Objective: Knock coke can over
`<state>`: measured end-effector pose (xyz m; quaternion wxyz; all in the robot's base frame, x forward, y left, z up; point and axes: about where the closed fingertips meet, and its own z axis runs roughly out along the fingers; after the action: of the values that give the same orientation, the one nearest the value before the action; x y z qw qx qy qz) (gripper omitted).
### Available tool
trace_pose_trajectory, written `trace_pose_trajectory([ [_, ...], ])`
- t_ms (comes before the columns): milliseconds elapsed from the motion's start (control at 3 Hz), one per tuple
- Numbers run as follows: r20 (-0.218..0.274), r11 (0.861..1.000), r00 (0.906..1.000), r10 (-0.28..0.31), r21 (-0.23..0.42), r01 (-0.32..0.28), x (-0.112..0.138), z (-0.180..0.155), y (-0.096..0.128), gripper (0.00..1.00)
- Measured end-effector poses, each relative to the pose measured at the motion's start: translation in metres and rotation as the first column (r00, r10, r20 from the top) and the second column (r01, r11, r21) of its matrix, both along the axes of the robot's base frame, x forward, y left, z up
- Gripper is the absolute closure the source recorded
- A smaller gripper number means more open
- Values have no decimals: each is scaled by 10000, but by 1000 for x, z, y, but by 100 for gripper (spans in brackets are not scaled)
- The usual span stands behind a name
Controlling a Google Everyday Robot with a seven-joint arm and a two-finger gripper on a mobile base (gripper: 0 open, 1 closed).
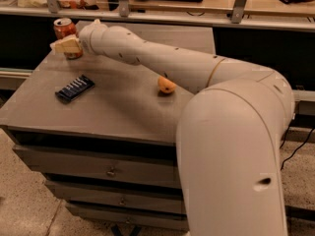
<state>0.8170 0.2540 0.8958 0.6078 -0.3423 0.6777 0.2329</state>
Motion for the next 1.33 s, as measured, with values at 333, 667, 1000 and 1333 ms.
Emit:
trace_pose_trajectory([
  [333,79,9996,9996,262,98,-263,14,-3,15,3],
  [667,60,9988,9989,460,131,-461,16,-6,21,26],
  [1000,70,9969,9969,785,-5,-785,17,-8,27,50],
  [1333,330,9949,9947,971,-306,-961,22,6,22,73],
])
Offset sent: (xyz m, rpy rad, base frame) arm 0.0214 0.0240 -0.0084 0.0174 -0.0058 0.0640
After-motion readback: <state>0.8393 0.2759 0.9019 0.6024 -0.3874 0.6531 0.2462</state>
